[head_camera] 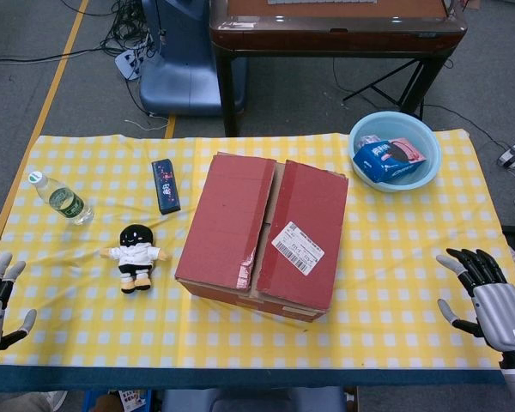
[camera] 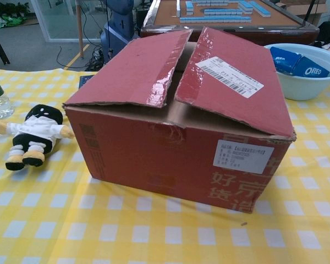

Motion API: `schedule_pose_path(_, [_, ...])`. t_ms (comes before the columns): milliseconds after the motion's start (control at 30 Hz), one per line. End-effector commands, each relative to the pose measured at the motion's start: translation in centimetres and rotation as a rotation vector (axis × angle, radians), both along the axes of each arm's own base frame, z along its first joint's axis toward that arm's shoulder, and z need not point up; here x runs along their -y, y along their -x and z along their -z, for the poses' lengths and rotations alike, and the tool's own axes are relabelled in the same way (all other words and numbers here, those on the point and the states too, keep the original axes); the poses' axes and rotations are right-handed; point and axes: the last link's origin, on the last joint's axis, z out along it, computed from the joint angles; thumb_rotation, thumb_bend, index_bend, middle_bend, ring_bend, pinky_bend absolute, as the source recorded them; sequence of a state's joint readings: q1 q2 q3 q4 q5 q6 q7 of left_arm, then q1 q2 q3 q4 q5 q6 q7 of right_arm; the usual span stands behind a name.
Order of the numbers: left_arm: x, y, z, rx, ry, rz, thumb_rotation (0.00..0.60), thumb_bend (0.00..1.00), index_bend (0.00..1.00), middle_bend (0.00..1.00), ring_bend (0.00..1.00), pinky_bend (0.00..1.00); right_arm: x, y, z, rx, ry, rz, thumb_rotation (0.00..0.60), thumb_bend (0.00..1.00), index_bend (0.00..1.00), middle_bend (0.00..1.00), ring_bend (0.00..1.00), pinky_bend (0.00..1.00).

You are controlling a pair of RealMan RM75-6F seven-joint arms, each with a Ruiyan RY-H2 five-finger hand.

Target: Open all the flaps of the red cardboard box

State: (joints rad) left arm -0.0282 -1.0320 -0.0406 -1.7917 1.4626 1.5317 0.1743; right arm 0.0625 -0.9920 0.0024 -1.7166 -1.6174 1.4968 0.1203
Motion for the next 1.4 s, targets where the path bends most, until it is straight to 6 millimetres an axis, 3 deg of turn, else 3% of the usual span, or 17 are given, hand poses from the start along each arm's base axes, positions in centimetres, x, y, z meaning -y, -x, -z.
schedule_pose_path(33, [0.0, 0.0, 0.0, -0.002, 0.002, -0.002, 0.6, 0.36, 0.09, 0.0, 0.0, 0.0, 0.0, 0.0, 0.0, 0.0, -0.002, 0.0, 0.6, 0.31, 0.17, 0.13, 0.08, 0.05])
schedule_pose_path(567, [-0.1, -0.1, 0.0, -0.006, 0.004, 0.0, 0.6, 0.36, 0.09, 0.0, 0.0, 0.0, 0.3, -0.2, -0.2, -0.002, -0.005, -0.017, 0.6, 0.36, 0.17, 0.13, 0.08, 0.05])
schedule_pose_path(800, [-0.2, -0.2, 0.1, -0.003, 0.007, 0.001, 0.6, 0.36, 0.09, 0.0, 0.0, 0.0, 1.6, -2.3, -0.7, 0.005, -0.05, -0.089, 0.6, 0.41, 0.17, 0.13, 0.08, 0.05])
schedule_pose_path(1000, [0.0, -0.1, 0.1, 0.002, 0.008, -0.003, 0.6, 0.36, 0.09, 0.0, 0.0, 0.0, 4.7, -6.2, -1.0, 0.014, -0.123, -0.202, 0.6, 0.58, 0.17, 0.16, 0.08, 0.05])
schedule_pose_path(1233, [0.3, 0.0, -0.4, 0.008, -0.01, -0.002, 0.6, 0.36, 0.09, 0.0, 0.0, 0.0, 9.7, -12.6, -0.8, 0.009, -0.211, -0.344, 0.6, 0.95, 0.2, 0.25, 0.08, 0.05])
schedule_pose_path(1400, [0.5, 0.0, -0.5, 0.011, -0.012, -0.002, 0.6, 0.36, 0.1, 0.0, 0.0, 0.0, 12.4, -16.8, 0.9, -0.03, -0.309, -0.401, 0.6, 1.0, 0.22, 0.27, 0.09, 0.05])
